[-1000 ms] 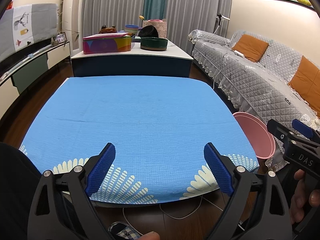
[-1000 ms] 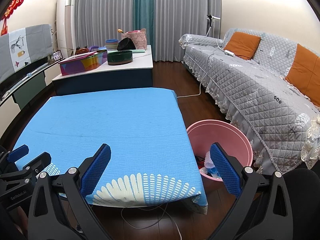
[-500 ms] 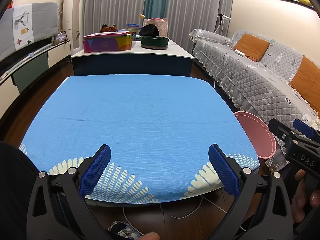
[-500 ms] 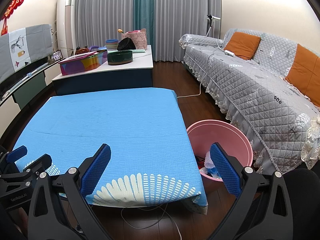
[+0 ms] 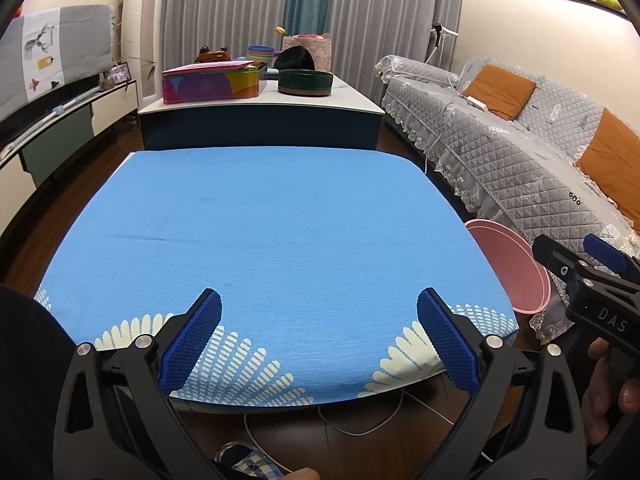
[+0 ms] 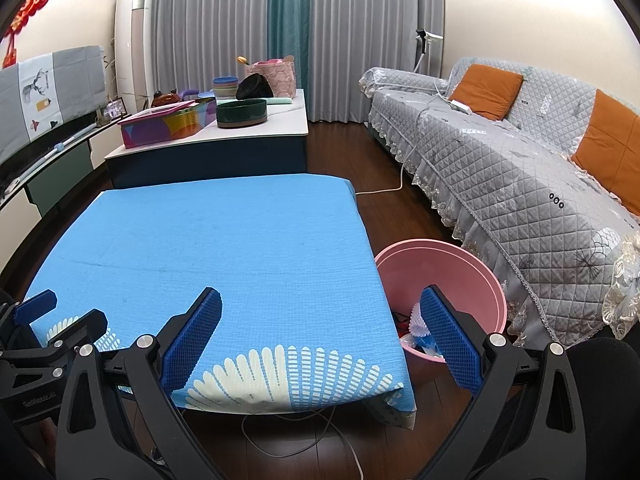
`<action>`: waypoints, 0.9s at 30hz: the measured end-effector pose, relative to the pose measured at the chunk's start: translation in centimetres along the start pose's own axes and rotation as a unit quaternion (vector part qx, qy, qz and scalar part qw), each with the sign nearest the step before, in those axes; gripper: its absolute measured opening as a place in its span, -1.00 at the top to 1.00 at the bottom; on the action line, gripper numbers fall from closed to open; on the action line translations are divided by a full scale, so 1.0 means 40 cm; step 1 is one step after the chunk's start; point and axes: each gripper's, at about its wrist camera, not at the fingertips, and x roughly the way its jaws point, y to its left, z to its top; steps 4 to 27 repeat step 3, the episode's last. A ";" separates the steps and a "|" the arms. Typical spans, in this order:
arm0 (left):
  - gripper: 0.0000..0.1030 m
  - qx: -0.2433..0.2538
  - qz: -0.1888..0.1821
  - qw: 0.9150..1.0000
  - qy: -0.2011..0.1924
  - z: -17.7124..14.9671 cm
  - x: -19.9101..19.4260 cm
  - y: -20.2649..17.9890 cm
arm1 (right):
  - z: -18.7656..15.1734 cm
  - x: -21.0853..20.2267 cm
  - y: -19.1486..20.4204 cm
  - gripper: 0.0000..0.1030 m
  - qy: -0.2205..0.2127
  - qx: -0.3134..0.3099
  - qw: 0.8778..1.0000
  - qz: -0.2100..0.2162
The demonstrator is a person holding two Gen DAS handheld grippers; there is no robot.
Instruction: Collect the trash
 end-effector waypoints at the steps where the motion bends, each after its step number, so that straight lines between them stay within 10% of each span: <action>1: -0.85 0.000 0.001 1.000 0.000 0.000 -0.001 -0.002 | 0.000 0.000 0.000 -0.90 0.000 0.000 1.000 0.000; 27: -0.85 0.001 0.002 1.000 0.000 0.001 -0.002 -0.002 | -0.001 0.000 -0.001 -0.90 0.000 0.000 1.000 0.000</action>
